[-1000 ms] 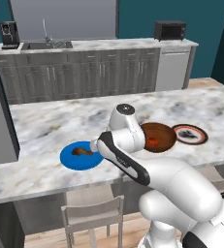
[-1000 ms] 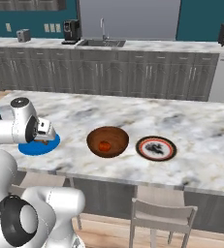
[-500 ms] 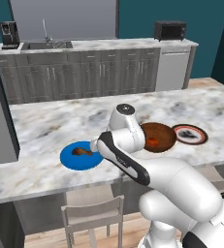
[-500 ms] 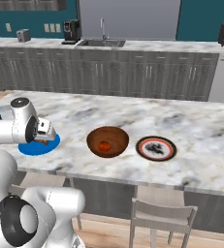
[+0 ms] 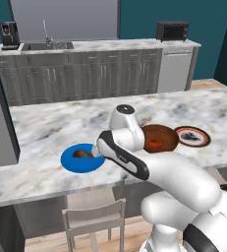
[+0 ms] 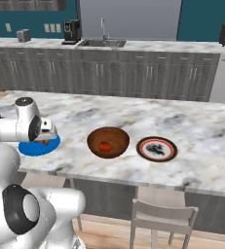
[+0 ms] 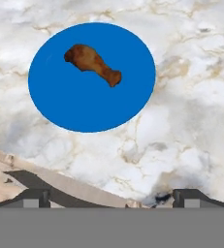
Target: Pick the chicken drumstick and tomato from their plates and place them in the bowl. Then put the bowl in the fridge.
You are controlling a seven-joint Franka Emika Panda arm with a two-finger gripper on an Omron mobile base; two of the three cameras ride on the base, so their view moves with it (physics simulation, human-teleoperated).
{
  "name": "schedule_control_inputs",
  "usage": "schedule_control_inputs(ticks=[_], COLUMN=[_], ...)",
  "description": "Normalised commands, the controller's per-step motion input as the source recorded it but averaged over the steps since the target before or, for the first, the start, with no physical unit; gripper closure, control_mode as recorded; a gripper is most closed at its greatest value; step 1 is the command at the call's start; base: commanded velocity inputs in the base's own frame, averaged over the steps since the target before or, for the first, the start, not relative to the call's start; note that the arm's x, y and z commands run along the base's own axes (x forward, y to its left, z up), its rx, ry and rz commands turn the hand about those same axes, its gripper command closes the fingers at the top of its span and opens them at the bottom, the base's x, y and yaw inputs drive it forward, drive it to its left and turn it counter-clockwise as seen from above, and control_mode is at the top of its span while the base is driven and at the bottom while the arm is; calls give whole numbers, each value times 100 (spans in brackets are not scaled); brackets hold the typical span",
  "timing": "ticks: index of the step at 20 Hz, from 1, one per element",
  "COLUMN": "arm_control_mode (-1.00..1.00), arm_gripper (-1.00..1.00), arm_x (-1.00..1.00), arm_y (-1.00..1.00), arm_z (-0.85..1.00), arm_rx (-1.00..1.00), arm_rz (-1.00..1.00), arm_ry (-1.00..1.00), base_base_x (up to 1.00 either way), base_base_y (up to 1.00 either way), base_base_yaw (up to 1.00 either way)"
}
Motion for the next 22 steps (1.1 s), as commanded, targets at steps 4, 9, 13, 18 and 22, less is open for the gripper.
schedule_control_inputs(ticks=[4, 9, 13, 18, 22], arm_control_mode=[-100, -100, -100, -100, -100], arm_gripper=[-100, -100, -100, -100, -100], arm_x=[31, 25, 29, 35, 39], arm_y=[13, 19, 48, 41, 33], arm_z=[0, -2, -13, -28, -31], arm_rx=[-19, -18, -28, -21, -11], arm_rz=[49, 48, 18, 10, 2], arm_ry=[8, 5, 0, 0, 0], base_base_x=[0, 0, 0, 0, 0], base_base_y=[0, 0, 0, 0, 0], base_base_yaw=[0, 0, 0, 0, 0])
